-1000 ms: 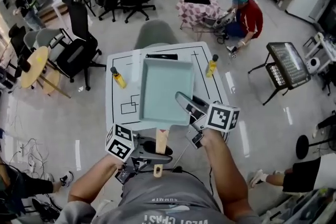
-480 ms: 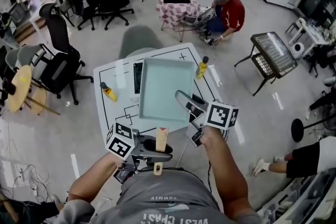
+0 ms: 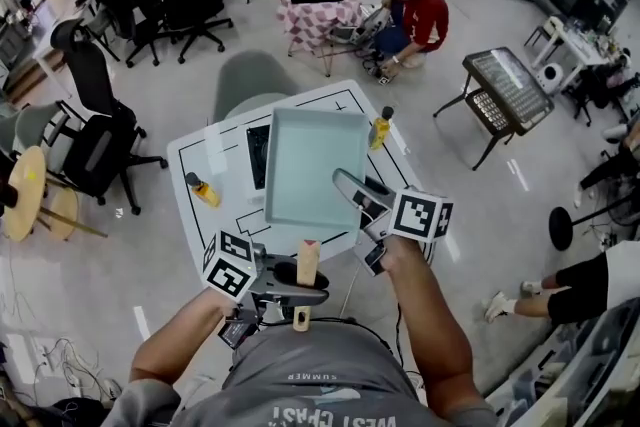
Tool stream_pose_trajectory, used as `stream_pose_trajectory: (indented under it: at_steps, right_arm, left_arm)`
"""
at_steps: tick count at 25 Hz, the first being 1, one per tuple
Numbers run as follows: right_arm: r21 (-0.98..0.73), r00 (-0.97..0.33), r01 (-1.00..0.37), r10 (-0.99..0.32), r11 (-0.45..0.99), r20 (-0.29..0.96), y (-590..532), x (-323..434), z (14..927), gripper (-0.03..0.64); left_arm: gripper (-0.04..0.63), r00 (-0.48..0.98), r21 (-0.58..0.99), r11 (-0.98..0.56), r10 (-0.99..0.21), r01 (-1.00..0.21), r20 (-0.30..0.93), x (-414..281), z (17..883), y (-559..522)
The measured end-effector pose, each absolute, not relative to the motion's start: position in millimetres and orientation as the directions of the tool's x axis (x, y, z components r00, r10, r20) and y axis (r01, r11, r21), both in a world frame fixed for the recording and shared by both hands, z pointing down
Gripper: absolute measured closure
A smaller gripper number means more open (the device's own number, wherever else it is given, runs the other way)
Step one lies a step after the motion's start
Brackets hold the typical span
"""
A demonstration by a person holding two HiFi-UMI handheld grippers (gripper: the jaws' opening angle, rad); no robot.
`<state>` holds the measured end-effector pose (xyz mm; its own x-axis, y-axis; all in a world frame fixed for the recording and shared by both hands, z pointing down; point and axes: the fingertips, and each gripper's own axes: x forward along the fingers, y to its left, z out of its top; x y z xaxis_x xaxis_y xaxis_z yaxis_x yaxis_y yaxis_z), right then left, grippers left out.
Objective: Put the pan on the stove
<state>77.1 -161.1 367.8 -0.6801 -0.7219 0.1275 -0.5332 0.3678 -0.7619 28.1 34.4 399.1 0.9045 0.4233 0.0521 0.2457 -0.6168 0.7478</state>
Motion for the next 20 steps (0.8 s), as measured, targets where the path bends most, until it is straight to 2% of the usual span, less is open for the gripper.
stream_pose_trajectory:
  at_steps: [12, 20]
  right_arm:
    - [-0.760, -0.648, -0.556, -0.748, 0.336, 0.144, -193.7, 60.2, 374.5, 0.502]
    - [-0.767, -0.666, -0.548, -0.728, 0.333, 0.160, -213.3, 61.6, 385.4, 0.503]
  left_arm:
    - [0.477, 0.896, 0.750, -0.604, 0.443, 0.270, 0.034, 3.2, 402.2, -0.2]
    - [0.476, 0.913, 0.765, -0.596, 0.406, 0.241, 0.028, 9.8, 408.3, -17.8]
